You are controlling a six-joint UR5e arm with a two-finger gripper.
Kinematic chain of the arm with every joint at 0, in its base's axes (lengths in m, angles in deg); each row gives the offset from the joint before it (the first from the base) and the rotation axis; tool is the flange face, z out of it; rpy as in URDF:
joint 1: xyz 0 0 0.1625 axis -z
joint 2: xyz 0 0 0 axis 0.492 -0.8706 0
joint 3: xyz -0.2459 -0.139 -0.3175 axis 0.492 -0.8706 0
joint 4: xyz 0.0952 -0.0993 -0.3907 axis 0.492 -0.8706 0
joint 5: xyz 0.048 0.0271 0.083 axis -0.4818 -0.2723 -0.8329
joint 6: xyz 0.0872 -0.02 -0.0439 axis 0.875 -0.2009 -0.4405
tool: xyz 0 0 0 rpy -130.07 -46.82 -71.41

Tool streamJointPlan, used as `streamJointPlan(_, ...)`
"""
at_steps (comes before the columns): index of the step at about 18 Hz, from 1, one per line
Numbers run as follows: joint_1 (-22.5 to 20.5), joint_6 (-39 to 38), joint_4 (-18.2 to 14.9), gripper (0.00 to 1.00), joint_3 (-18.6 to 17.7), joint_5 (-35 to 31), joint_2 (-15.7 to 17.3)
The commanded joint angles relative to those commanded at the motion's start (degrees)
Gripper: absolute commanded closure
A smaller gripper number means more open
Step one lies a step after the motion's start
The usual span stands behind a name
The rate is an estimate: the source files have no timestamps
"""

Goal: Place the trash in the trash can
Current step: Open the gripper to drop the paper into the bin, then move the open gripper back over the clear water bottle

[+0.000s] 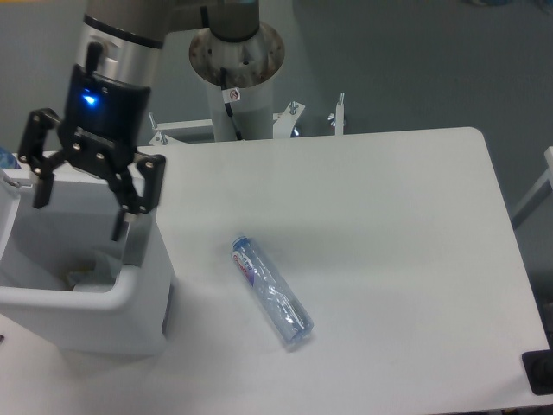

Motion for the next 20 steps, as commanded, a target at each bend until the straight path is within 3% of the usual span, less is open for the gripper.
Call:
streamJointPlan(5, -10.3, 1.0, -0.1, 0.00, -2.0, 0.1, -2.1)
streamJointPlan(8, -13.6, 1.3, 0.2, 0.00, -2.4, -0.1, -5.7)
streamJointPlan(15, -13.9, 6.5, 0.3, 0.00, -4.7, -8.2, -12.0)
streamJointPlan(20, -13.9, 6.6, 0.0, 0.00, -4.8, -8.4, -14.2)
